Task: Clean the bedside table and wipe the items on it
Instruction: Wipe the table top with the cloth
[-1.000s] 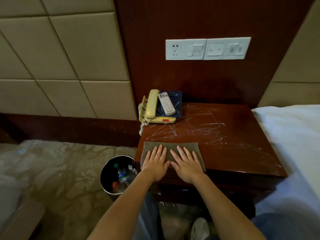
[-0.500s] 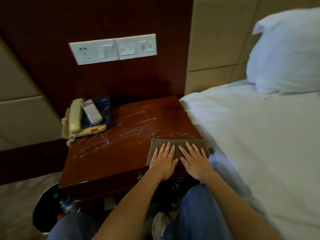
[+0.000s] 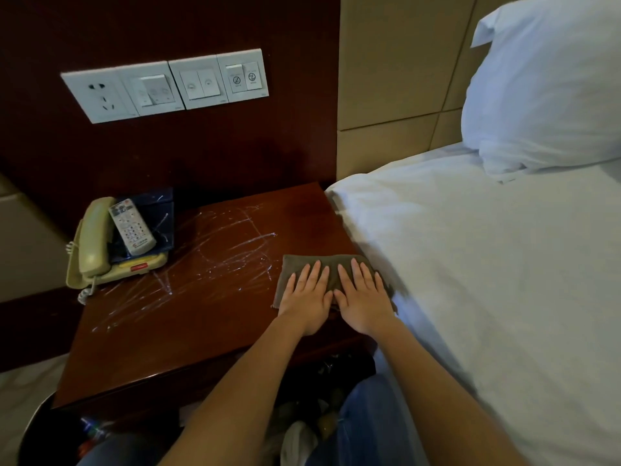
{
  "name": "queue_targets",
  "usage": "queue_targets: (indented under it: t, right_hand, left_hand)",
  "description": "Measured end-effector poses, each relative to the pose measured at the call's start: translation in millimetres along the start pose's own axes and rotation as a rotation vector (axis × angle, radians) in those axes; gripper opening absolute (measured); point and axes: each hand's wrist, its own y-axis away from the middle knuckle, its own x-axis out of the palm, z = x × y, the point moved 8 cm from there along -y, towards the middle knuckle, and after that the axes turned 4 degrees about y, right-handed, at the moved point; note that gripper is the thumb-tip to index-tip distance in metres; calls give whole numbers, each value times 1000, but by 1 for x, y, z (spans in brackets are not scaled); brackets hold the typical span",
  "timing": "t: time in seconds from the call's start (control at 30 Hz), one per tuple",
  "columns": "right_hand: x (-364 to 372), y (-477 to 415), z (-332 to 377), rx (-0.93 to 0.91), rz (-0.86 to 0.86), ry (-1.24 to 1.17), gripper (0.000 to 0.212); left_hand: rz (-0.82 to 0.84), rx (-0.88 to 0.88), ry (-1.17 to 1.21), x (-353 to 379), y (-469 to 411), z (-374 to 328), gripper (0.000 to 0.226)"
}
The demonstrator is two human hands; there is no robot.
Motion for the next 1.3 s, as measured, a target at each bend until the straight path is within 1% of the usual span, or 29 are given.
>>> queue_targets:
  t: [0.2,0.43,0.6,0.8,1.03,1.3]
  right_hand:
    - [1,0,1,8,15,-2,57]
    - [8,24,8,18,45,-10,58]
    - [13,40,16,42,74,-32,59]
    - [13,39,16,46,90,-38,60]
    - [4,8,11,33,84,-3,58]
    - [-7,-54,10,49,24,15,56]
  left_hand:
    - [10,-17,20,-1,4,-1,56]
    - [26,-25,35,5,30,-1,57]
    - [12,-18,42,10,45,-1,56]
    - [5,-10,51,10,44,1,56]
    - [-11,-21,77,-1,18,6,55]
    - [-47,-65,113,-20,-33,22,55]
